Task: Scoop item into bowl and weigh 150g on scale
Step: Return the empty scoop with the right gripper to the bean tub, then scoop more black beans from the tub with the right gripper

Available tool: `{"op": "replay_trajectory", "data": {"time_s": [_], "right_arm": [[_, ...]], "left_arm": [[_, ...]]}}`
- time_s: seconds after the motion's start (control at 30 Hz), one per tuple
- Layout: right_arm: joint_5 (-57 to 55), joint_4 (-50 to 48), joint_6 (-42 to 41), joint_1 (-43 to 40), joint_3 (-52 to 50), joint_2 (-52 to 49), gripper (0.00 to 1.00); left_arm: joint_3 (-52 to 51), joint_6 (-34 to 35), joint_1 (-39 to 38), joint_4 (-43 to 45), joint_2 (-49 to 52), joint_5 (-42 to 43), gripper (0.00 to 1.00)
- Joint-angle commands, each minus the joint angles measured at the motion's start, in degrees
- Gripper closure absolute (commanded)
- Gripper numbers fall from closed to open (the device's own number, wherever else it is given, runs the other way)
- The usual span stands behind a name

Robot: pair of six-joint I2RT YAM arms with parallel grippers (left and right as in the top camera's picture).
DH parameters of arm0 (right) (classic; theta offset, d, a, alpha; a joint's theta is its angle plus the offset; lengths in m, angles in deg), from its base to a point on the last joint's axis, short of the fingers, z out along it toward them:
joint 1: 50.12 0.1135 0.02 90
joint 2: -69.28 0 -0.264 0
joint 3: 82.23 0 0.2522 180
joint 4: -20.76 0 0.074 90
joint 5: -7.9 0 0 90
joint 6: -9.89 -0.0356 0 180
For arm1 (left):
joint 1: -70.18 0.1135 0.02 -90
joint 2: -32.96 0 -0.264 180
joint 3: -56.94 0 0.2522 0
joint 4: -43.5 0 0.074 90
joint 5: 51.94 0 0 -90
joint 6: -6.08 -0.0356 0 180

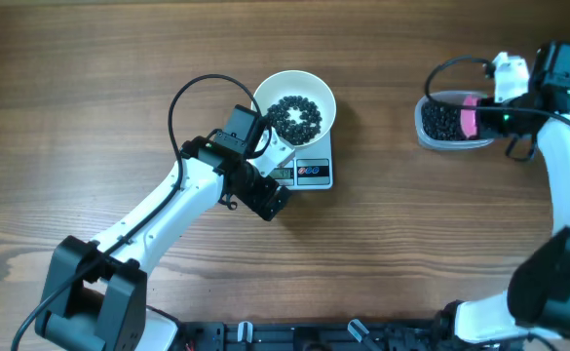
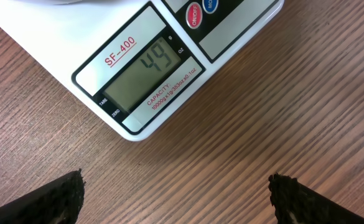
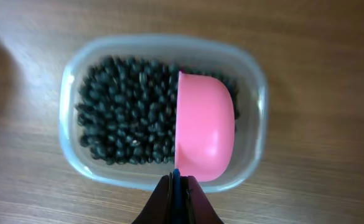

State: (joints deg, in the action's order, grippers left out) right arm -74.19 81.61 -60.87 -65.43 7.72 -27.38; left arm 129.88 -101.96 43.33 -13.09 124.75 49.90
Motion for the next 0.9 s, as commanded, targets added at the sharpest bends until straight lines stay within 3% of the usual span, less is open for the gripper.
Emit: {"op": "replay_trajectory", "data": {"time_s": [0.0,0.1,0.33,0.53,0.87], "right_arm": [[1.2,-1.4,0.6,0.1,-0.6,-4.9,0.96],[4.0,-2.5,0.0,0.1,-0.7,-8.2,0.96],[24.4,-3.3,-0.1,0.1,-0.7,-13.8,0.96],[25.2,-1.2,-3.4,-1.0,-0.7,-13.8,0.96],[43.0,-2.0,-4.4,-14.3,-0.7,-13.8,0.96]], "left_arm": [[-0.4,0.3,0.0,0.0,-0.7,0.5,0.0],[-0.4,0.3,0.0,0.0,-0.7,0.5,0.0],[-0.4,0.3,0.0,0.0,-0.7,0.5,0.0],[-0.4,0.3,0.0,0.0,-0.7,0.5,0.0],[-0.4,0.3,0.0,0.0,-0.7,0.5,0.0]]}}
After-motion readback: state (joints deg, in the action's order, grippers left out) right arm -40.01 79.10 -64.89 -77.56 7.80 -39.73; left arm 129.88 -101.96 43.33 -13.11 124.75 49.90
